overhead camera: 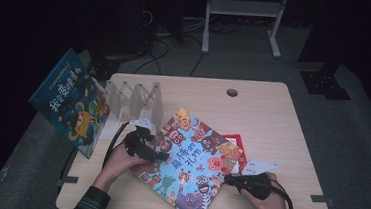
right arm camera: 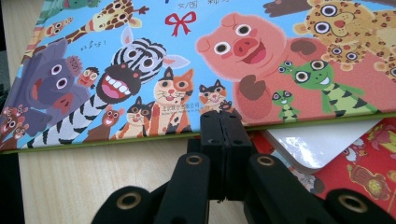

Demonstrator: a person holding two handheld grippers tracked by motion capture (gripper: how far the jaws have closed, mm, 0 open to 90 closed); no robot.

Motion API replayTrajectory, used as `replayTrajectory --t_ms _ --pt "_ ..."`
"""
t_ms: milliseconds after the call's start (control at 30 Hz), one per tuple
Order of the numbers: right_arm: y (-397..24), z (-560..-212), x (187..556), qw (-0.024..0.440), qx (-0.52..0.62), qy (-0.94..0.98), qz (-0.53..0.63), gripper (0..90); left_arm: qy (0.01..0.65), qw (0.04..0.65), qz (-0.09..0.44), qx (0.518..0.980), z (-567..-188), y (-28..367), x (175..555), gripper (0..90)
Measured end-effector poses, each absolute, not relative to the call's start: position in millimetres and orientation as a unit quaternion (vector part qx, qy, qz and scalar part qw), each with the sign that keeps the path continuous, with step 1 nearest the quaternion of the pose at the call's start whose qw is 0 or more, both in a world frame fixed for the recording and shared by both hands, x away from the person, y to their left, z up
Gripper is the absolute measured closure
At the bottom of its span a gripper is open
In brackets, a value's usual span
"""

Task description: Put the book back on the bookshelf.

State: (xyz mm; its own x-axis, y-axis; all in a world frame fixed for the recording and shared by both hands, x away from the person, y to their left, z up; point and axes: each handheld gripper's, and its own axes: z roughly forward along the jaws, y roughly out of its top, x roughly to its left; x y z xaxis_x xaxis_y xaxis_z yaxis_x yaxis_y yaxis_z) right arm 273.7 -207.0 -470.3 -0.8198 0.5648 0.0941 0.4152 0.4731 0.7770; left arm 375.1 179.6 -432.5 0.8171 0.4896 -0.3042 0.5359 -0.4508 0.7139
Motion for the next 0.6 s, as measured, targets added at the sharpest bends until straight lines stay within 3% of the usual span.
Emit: replayTrajectory --t_ms 600 --pt "-198 -472 275 0.082 0.285 0.853 0.430 88.5 0.255 0.426 0.002 0.868 -377 176 376 5.9"
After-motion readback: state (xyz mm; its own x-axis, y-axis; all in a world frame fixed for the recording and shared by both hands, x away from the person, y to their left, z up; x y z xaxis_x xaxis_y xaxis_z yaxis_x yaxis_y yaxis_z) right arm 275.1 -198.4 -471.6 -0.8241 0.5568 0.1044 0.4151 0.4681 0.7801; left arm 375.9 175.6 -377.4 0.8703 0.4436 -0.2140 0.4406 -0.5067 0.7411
